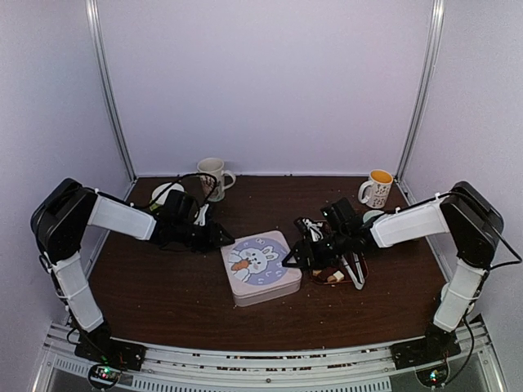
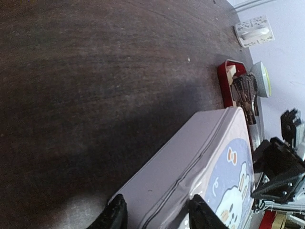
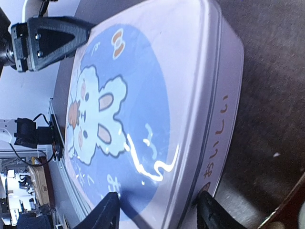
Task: Pack the chocolate
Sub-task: Press the box lid onto the packing box, then reset both arms
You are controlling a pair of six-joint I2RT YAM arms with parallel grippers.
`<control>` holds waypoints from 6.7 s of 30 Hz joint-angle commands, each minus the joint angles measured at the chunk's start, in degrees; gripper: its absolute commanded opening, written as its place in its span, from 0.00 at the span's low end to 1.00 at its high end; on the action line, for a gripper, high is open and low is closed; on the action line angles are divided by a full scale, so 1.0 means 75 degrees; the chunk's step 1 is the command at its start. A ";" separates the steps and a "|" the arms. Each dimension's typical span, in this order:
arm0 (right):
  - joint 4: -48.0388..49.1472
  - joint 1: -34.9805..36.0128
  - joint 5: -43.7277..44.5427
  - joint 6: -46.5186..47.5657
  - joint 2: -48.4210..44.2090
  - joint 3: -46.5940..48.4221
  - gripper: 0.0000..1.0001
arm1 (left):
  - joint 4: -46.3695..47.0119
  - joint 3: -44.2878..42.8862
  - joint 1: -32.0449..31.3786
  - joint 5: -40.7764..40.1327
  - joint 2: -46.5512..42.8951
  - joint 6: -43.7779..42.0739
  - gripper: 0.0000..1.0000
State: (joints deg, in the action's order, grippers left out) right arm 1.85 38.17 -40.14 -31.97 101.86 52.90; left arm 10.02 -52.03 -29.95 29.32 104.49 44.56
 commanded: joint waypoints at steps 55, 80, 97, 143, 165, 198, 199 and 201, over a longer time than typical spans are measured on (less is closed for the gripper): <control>0.0720 0.0011 0.0495 -0.0727 0.0837 0.1498 0.61 | 0.1479 0.0753 -0.0559 0.0135 -0.0295 0.0849 0.32; 0.2481 -0.0484 0.0819 -0.0978 0.0569 0.0195 0.00 | 0.1172 0.0202 -0.0014 0.0524 -0.0950 -0.0138 0.00; 0.3405 -0.0203 0.0556 -0.0859 -0.0083 -0.1185 0.00 | 0.1393 0.1055 -0.0066 0.0692 -0.0836 -0.0008 0.00; 0.0839 0.1069 0.2957 0.1189 -0.3428 -0.2445 0.00 | 0.1260 0.3454 -0.1202 0.0072 -0.2599 0.0064 0.00; 0.0421 -0.0534 0.8497 0.3729 -0.7178 -0.2675 0.88 | -0.3511 0.1047 0.0267 -0.5516 -0.6388 -0.3180 0.98; 0.7327 -0.4518 0.6324 0.4162 -0.3649 -0.4968 0.98 | 0.3746 0.4450 0.3341 -0.6341 -0.5062 -0.6081 0.98; 0.7641 -0.4716 0.6036 0.3983 -0.3327 -0.5038 0.98 | 0.3805 0.4459 0.3370 -0.6314 -0.5051 -0.6103 0.98; 0.8058 -0.4818 0.5705 0.4016 -0.3212 -0.5116 0.99 | 0.4000 0.4472 0.3445 -0.6248 -0.4963 -0.6142 0.98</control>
State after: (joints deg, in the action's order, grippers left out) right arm 51.51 4.89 9.13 1.54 75.09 16.47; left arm 32.53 -18.11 -5.28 -19.29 66.41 -1.80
